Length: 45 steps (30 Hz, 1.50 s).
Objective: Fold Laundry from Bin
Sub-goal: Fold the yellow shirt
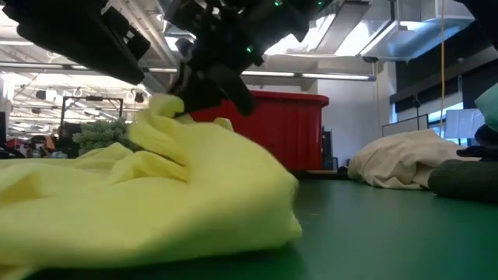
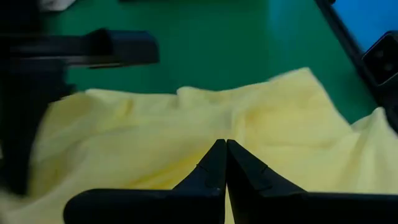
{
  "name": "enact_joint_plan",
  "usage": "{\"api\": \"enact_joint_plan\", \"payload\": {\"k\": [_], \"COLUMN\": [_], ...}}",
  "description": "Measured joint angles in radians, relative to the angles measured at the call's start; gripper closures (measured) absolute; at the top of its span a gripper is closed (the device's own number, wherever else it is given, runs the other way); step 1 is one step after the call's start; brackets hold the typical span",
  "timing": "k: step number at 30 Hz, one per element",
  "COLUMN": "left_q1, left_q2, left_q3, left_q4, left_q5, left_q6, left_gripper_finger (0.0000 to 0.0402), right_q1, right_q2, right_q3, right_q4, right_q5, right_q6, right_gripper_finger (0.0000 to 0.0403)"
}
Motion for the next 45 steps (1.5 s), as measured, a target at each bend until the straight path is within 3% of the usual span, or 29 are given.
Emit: {"api": "enact_joint_plan", "payload": {"k": [9, 17, 23, 27, 31, 45], "left_q1": [-0.026, -0.026, -0.026, -0.022, -0.016, -0.016], "left_q2": [0.0, 0.0, 0.0, 0.0, 0.0, 0.028], "left_q3": [0.0, 0.0, 0.0, 0.0, 0.0, 0.002], "left_q4": [0.026, 0.068, 0.058, 0.058, 0.065, 0.211], "left_q5": [-0.055, -0.146, -0.158, -0.162, -0.181, -0.192], "left_q6": [0.0, 0.008, 0.009, 0.032, 0.036, 0.087], "left_gripper_finger": [0.0401, 0.0401, 0.0401, 0.0401, 0.0401, 0.0401], "right_q1": [-0.02, -0.018, -0.017, -0.019, -0.019, -0.019], "right_q2": [-0.002, -0.004, -0.062, -0.096, -0.088, -0.022], "right_q3": [0.024, 0.024, 0.023, 0.024, 0.024, 0.022], "right_q4": [-0.002, -0.017, -0.08, -0.037, 0.007, 0.025], "right_q5": [-0.026, 0.062, 0.097, 0.036, -0.016, -0.016], "right_q6": [0.052, 0.07, 0.096, 0.15, 0.173, 0.21], "right_gripper_finger": [0.0256, 0.0174, 0.0174, 0.0179, 0.0182, 0.0182]}}
